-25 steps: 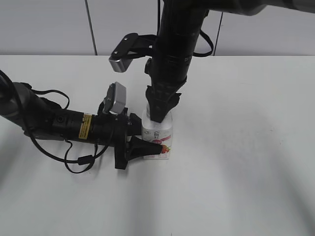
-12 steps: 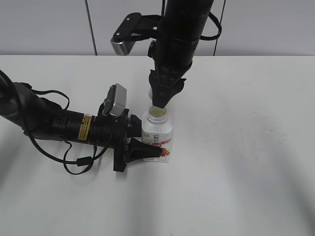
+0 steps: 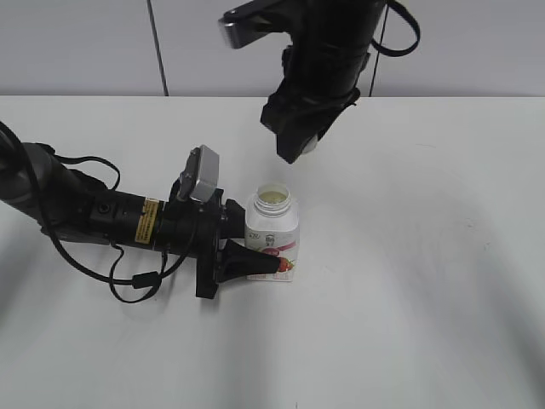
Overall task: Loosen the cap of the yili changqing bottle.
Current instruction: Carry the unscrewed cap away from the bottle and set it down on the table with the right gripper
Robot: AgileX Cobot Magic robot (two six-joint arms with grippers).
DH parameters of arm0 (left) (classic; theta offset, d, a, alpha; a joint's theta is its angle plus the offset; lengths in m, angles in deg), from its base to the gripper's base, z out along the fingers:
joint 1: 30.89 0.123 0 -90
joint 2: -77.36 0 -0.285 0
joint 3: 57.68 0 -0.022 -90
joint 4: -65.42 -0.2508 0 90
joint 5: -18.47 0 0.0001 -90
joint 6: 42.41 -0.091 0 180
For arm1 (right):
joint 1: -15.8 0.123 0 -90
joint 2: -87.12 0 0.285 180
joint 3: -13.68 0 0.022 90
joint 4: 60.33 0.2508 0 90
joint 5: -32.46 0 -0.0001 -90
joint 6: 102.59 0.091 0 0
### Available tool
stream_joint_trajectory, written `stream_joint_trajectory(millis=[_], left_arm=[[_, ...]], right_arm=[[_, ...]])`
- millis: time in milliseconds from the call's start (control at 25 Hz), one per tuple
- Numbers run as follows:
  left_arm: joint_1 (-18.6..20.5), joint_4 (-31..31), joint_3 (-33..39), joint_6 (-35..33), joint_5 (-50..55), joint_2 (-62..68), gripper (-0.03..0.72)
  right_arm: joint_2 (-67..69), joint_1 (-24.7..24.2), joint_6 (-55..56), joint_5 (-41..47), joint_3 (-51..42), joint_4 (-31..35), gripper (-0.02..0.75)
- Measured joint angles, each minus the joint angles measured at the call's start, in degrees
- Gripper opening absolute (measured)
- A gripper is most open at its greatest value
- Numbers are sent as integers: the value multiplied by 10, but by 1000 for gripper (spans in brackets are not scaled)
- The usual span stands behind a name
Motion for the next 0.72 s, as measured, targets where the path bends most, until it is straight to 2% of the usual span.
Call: stream_joint_trajectory(millis=[120,280,440,720], left_arm=[[0,-1,0,0,0,0,373],[0,-2,0,0,0,0,373],[0,-3,0,0,-1,0,373],[0,-3,0,0,-2,0,373]], right_arm=[[0,-35,63,0,0,0,396],[-2,-105,120,-12,-31,1,396],[-13,-175,152,-76,-125,6,396],[-73,-284,165,-186,-303,50,396]])
